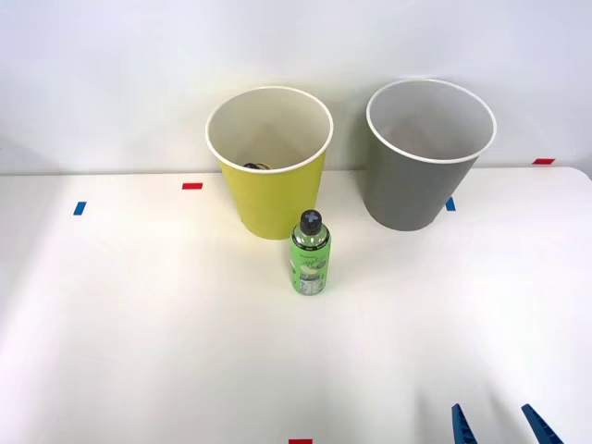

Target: Put cans in the gray bin, plastic bottles in the light green bin

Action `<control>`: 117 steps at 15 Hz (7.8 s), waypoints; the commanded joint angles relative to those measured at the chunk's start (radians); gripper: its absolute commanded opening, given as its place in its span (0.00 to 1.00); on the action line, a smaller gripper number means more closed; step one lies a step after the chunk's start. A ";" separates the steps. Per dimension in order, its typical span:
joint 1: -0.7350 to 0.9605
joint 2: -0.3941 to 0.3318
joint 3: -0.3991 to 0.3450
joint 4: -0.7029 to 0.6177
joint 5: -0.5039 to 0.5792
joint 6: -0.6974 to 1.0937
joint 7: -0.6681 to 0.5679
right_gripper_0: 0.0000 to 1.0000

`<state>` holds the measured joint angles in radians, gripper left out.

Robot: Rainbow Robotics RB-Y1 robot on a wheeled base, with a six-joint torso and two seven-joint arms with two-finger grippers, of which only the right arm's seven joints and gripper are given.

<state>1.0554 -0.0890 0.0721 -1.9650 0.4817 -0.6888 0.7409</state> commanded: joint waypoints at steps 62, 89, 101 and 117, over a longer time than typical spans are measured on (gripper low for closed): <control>-0.706 -0.423 0.637 0.123 -1.146 0.123 1.172 1.00; -1.183 -0.262 0.658 0.491 -1.161 0.193 1.167 1.00; -1.152 -0.252 0.641 0.485 -1.112 0.206 1.172 0.00; -0.980 -0.356 0.462 -0.284 -1.154 0.669 1.011 0.00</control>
<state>0.1049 -0.4621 0.5356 -2.2360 -0.6678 -0.0204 1.7842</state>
